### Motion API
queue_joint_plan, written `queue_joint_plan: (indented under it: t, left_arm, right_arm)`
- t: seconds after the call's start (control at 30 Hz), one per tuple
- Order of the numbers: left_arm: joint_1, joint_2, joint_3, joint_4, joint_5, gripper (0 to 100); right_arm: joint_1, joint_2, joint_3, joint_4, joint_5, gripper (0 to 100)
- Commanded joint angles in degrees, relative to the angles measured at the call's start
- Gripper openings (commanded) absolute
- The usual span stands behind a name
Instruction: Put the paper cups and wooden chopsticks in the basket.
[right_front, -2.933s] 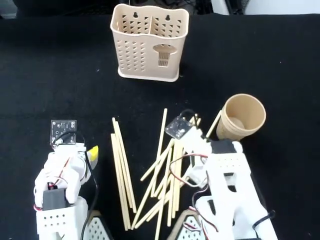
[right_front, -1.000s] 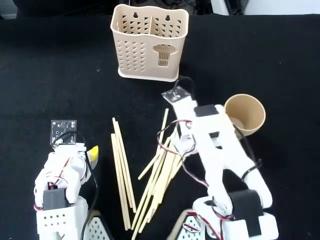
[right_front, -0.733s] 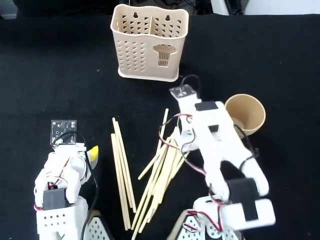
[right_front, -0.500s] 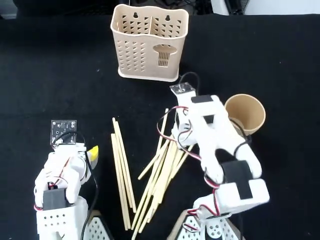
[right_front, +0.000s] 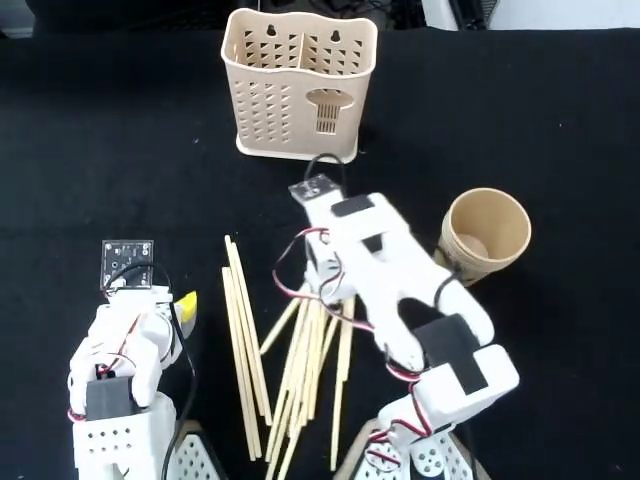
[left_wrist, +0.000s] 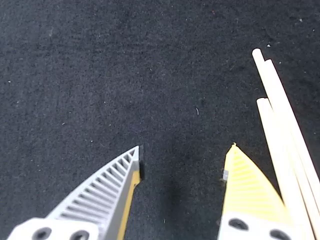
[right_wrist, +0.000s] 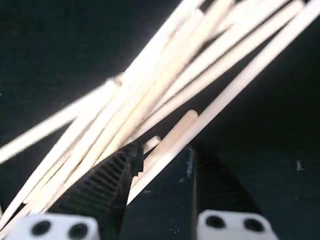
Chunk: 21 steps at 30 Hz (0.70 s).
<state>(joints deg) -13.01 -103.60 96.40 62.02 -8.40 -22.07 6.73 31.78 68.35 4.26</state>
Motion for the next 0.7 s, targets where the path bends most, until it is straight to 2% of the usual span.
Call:
queue_joint_plan:
  t: [0.0, 0.3, 0.4, 0.53, 0.67]
  left_arm:
    - [0.7, -0.4, 0.9, -0.2, -0.1, 28]
    - [0.7, -0.4, 0.9, -0.1, -0.1, 28]
    - [0.7, -0.4, 0.9, -0.2, -0.1, 28]
    - [0.7, -0.4, 0.9, -0.2, -0.1, 28]
    - [0.7, -0.4, 0.9, -0.2, -0.1, 28]
  right_arm:
    - [-1.7, 0.4, -1.6, -0.5, -0.8, 15.0]
    - [-1.7, 0.5, 2.6, -0.7, -0.1, 14.6]
    - [-1.7, 0.1, 5.3, -2.4, 2.7, 14.3]
    - [-1.6, 0.1, 8.3, -6.2, 5.5, 1.8]
    - [-1.6, 0.0, 8.0, -6.2, 5.4, 2.2]
